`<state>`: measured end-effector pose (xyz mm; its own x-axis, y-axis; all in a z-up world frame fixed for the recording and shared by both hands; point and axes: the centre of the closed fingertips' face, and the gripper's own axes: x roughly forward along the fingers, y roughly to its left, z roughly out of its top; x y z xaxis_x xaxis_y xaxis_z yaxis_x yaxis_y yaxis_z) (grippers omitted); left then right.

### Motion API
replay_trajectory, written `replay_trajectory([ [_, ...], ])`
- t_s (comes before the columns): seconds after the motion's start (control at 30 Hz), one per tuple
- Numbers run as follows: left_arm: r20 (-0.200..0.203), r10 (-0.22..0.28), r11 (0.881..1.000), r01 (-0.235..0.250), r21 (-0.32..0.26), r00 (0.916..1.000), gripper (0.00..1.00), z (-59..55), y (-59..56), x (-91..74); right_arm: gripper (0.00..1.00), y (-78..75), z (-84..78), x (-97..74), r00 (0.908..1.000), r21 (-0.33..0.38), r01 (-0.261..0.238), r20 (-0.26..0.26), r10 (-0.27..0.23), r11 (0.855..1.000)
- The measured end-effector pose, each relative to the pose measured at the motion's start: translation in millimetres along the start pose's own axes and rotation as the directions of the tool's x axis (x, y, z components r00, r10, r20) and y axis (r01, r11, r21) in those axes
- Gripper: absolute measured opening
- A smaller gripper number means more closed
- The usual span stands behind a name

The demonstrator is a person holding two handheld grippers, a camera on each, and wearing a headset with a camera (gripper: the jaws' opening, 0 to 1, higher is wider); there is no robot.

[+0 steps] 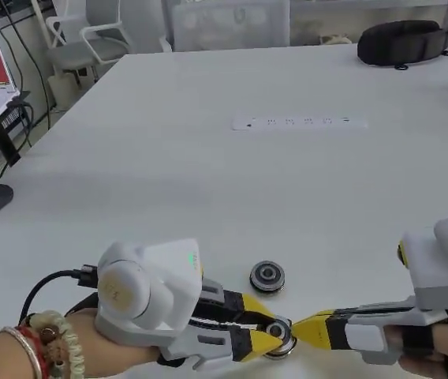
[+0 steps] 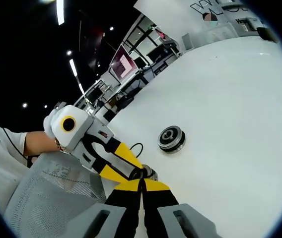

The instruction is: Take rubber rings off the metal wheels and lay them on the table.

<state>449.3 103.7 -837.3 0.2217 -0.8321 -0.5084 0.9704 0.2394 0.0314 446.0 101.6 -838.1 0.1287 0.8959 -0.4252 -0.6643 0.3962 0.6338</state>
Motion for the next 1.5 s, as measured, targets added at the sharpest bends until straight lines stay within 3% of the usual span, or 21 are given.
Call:
replay_trajectory([
  [0.47, 0.002, 0.001, 1.0, -0.001, -0.003, 1.0, 0.08, 0.3, 0.1, 1.0, 0.0, 4.9, 1.3, 1.4, 0.9998, -0.013, -0.021, 0.002, 0.021, 1.0],
  [0.57, 0.001, 0.001, 1.0, -0.001, -0.002, 1.0, 0.08, 0.3, -0.1, 1.1, 0.0, 7.3, 2.5, 2.0, 0.9991, 0.011, -0.04, 0.015, 0.04, 0.999],
  [0.73, -0.001, 0.002, 1.0, -0.002, 0.001, 1.0, 0.08, 0.7, -0.4, 1.5, 0.0, 14.2, 5.3, 4.7, 0.9981, -0.013, -0.059, 0.016, 0.06, 0.998],
  [0.87, -0.001, 0.002, 1.0, -0.002, 0.003, 1.0, 0.08, 1.1, -0.7, 2.2, 0.0, 8.8, 3.1, 5.3, 0.9992, -0.025, -0.041, 0.002, 0.041, 0.999],
  [1.5, 0.003, -0.007, 1.0, 0.007, 0.015, 1.0, 0.08, 1.1, -1.8, 2.1, 0.0, 12.6, 8.1, 0.3, 0.9937, 0.018, -0.097, 0.058, 0.096, 0.995],
])
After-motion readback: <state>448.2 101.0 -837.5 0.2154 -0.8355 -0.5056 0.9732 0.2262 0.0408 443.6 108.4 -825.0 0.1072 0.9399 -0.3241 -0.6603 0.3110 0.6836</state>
